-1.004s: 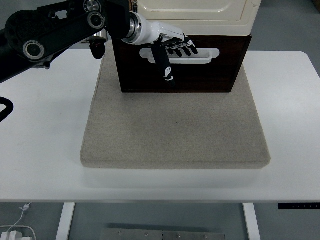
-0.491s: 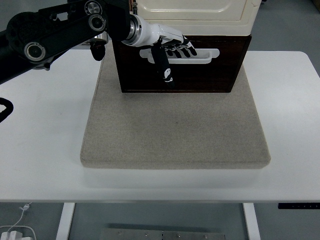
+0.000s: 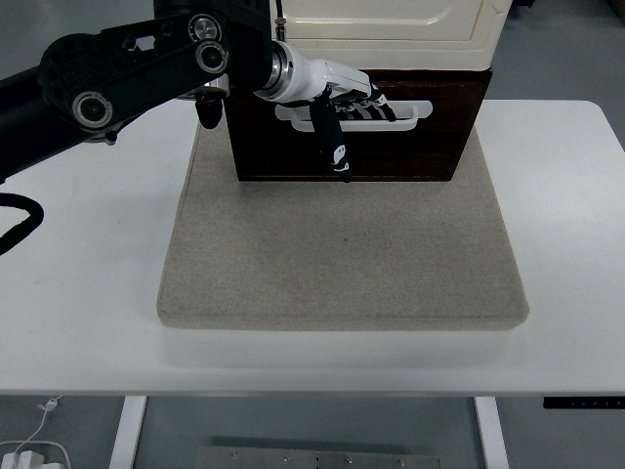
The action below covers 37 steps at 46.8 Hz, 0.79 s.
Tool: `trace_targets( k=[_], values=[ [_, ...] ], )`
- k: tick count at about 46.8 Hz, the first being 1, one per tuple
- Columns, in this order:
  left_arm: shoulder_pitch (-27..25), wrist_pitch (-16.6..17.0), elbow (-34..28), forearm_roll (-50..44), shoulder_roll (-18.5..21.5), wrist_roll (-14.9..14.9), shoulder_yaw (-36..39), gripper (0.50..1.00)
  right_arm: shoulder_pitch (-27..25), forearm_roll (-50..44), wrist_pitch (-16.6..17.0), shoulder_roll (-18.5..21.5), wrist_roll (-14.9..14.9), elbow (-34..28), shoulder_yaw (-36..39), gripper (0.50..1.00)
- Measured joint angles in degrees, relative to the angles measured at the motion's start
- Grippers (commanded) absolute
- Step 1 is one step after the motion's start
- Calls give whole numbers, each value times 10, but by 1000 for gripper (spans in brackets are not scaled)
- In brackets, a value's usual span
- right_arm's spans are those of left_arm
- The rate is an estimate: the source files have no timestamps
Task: Open the drawer under the combination cabinet
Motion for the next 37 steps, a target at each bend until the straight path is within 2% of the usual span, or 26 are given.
trace_targets(
  k=[37],
  values=[
    [-2, -10, -4, -11, -1, 0, -4, 1000, 0, 1, 0, 0, 0, 0, -1, 928]
  ],
)
